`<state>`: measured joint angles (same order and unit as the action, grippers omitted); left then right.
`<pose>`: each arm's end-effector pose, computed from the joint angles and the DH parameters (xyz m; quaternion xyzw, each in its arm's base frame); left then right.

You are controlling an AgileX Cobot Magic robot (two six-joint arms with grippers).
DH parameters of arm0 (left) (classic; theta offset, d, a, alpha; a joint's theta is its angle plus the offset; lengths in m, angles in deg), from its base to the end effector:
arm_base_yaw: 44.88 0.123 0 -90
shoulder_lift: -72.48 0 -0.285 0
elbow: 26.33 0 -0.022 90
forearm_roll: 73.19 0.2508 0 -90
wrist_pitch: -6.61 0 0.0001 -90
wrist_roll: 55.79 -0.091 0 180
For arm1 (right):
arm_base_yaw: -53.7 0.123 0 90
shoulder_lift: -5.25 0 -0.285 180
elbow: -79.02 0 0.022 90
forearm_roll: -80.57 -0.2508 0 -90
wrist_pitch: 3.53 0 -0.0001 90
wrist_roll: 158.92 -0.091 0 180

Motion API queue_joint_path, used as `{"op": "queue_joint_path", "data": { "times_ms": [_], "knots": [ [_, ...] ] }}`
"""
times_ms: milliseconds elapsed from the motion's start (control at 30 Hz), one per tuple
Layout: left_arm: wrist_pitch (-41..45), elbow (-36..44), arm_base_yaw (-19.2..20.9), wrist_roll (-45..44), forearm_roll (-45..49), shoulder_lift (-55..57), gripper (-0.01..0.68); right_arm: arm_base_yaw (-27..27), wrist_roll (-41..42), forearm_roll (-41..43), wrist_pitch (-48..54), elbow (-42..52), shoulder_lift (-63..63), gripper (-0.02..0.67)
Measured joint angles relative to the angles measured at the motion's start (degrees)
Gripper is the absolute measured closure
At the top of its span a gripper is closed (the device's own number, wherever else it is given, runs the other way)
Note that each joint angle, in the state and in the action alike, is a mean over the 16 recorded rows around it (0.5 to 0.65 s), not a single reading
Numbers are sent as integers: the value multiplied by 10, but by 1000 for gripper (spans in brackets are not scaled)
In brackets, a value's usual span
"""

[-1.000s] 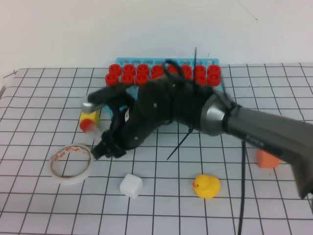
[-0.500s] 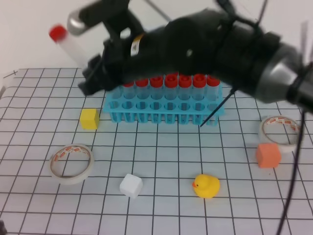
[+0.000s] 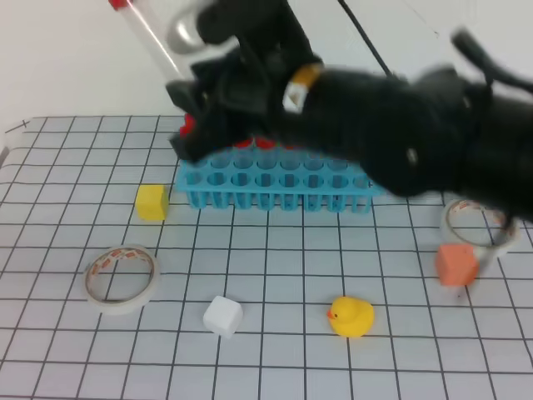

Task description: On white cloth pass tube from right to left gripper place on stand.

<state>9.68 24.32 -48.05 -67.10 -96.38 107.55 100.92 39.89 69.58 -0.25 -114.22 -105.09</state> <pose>0.1059 -0.0078 0.3296 -0.0453 0.6966 -0.1009 0.7089 0.2982 0.3238 0.3647 -0.3580 0.6793 0.2198 0.6018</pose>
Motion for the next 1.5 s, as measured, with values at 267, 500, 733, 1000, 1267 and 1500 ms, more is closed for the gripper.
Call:
{"op": "queue_joint_path", "data": {
  "times_ms": [267, 500, 733, 1000, 1267, 1500],
  "knots": [
    [4, -42, -69, -8, 0, 61, 674, 53, -8, -8, -181, 183, 57, 416],
    [-43, -56, -173, -17, 1, 99, 667, 103, -22, -14, -317, 299, 84, 416],
    [-112, -57, -245, -19, -9, 112, 534, 134, -30, -12, -438, 378, 100, 416],
    [-141, -57, -264, 2, -37, 113, 239, 151, -32, 16, -526, 422, 105, 416],
    [-129, -57, -265, 26, -55, 113, 79, 155, -33, 50, -552, 430, 104, 416],
    [-122, -57, -265, 36, -56, 114, 106, 155, -33, 84, -561, 430, 96, 416]
  ]
}}
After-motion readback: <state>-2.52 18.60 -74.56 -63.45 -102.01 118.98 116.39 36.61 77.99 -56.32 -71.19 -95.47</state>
